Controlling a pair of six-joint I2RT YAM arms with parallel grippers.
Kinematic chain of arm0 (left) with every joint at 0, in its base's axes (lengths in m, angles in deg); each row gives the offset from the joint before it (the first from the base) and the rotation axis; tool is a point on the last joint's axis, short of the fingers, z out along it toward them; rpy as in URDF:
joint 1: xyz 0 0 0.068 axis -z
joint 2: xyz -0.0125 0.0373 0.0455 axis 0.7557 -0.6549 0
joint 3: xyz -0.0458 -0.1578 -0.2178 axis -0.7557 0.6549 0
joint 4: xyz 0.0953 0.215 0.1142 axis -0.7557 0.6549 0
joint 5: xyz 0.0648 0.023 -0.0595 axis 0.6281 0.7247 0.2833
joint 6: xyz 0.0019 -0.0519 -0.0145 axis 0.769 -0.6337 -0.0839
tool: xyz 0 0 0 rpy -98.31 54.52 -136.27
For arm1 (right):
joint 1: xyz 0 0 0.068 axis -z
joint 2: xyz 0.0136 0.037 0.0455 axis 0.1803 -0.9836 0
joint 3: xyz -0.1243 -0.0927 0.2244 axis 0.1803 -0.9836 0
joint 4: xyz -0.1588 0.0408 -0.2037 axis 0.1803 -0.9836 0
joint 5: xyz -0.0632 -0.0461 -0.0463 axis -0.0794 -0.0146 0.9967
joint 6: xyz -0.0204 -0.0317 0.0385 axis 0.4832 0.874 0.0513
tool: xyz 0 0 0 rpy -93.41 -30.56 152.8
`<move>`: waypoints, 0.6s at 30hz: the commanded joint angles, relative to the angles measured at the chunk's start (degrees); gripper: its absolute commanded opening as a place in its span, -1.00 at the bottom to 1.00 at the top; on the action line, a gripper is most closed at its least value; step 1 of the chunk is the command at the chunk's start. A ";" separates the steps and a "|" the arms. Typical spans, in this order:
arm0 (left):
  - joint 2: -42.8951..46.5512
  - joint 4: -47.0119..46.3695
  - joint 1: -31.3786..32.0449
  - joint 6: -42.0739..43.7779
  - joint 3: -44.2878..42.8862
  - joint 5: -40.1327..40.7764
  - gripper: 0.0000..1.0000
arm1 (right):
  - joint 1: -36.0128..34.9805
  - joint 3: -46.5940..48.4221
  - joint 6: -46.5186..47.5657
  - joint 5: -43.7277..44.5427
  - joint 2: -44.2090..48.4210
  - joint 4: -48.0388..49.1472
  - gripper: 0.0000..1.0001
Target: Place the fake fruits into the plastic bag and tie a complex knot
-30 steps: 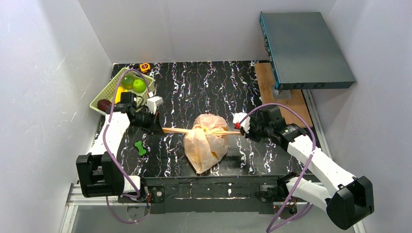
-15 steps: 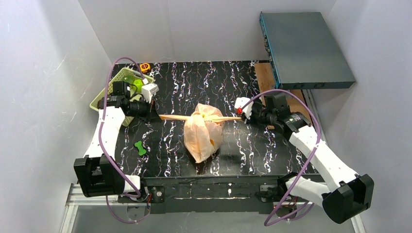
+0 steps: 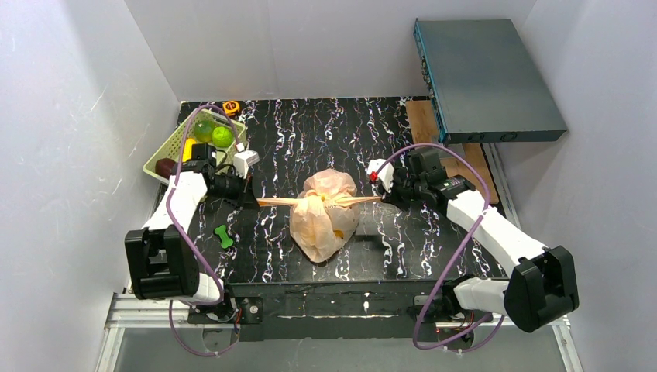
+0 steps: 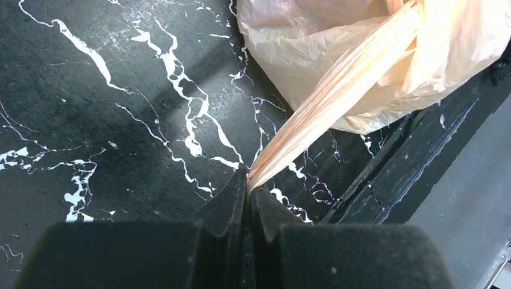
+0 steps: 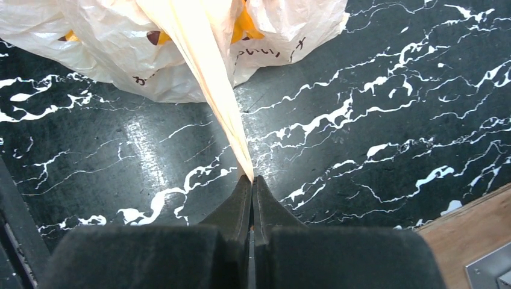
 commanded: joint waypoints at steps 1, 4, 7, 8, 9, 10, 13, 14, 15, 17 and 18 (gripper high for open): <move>1.82 -2.25 -2.40 1.46 0.84 16.08 -1.00 | 1.84 1.66 -1.17 13.43 -0.60 -9.37 -0.97; 1.22 -1.94 -0.37 -0.50 0.17 15.41 -1.00 | 0.94 3.70 -1.54 12.49 -2.46 -10.97 -0.97; 1.70 -1.16 0.15 -1.75 -1.79 13.52 -0.95 | 0.78 7.79 -2.25 11.29 -3.98 -14.08 -0.97; 1.91 -0.49 0.24 -2.00 -2.67 12.90 -0.81 | 0.77 9.13 -2.60 10.84 -4.13 -14.98 -0.91; 1.93 0.60 0.27 -2.10 -3.83 12.24 -0.64 | 0.76 10.71 -2.81 10.45 -4.05 -15.87 -0.76; 1.97 1.70 0.26 -2.33 -5.16 11.65 -0.45 | 0.76 11.67 -3.21 10.00 -3.85 -16.46 -0.49; 2.20 4.60 0.29 -2.76 -8.92 10.33 0.10 | 0.71 14.48 -4.90 7.95 -2.46 -18.02 0.24; 2.37 5.74 0.21 -2.89 -10.32 9.79 0.22 | 0.67 15.45 -5.57 7.16 -1.90 -18.30 0.40; 2.62 6.78 0.27 -3.16 -11.66 9.38 0.33 | 0.53 16.39 -6.18 6.46 -1.13 -18.88 0.58; 3.18 8.53 0.32 -3.58 -13.90 8.78 0.64 | 0.20 19.16 -7.67 4.60 -0.08 -20.35 0.93; 3.42 9.49 0.38 -3.50 -15.09 8.89 0.76 | 0.06 20.58 -8.36 3.80 0.25 -21.02 0.96</move>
